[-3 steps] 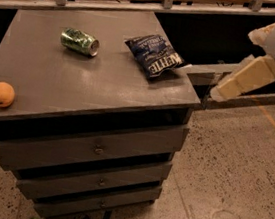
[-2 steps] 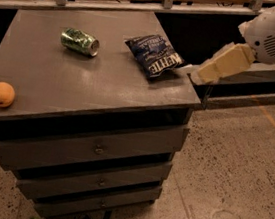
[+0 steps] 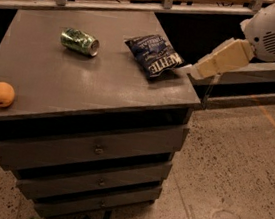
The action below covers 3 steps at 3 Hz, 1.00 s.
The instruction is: Move green can near orange
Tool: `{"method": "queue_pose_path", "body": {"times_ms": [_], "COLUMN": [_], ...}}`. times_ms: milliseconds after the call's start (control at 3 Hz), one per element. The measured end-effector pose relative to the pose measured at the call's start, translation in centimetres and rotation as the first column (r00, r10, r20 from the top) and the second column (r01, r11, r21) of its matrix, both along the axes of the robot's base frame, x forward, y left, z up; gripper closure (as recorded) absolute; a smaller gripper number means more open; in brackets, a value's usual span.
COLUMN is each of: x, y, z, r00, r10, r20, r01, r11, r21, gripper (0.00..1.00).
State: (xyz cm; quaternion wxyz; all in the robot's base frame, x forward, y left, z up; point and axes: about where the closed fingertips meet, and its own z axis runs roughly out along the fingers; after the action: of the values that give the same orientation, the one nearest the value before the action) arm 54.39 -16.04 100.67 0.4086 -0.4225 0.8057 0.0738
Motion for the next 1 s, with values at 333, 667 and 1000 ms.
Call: {"method": "queue_pose_path", "body": {"times_ms": [333, 667, 1000], "x": [0.5, 2.1, 5.2], "y": [2.8, 7.7, 11.1], "z": [-1.5, -4.7, -7.0], "r00": [0.9992, 0.997, 0.9959], "r10": [0.031, 0.056, 0.038], "r20": [0.024, 0.054, 0.082], "r01": [-0.031, -0.059, -0.046], "r11": [0.999, 0.997, 0.994], "r21": [0.012, 0.04, 0.099], "gripper": [0.0, 0.0, 0.0]}}
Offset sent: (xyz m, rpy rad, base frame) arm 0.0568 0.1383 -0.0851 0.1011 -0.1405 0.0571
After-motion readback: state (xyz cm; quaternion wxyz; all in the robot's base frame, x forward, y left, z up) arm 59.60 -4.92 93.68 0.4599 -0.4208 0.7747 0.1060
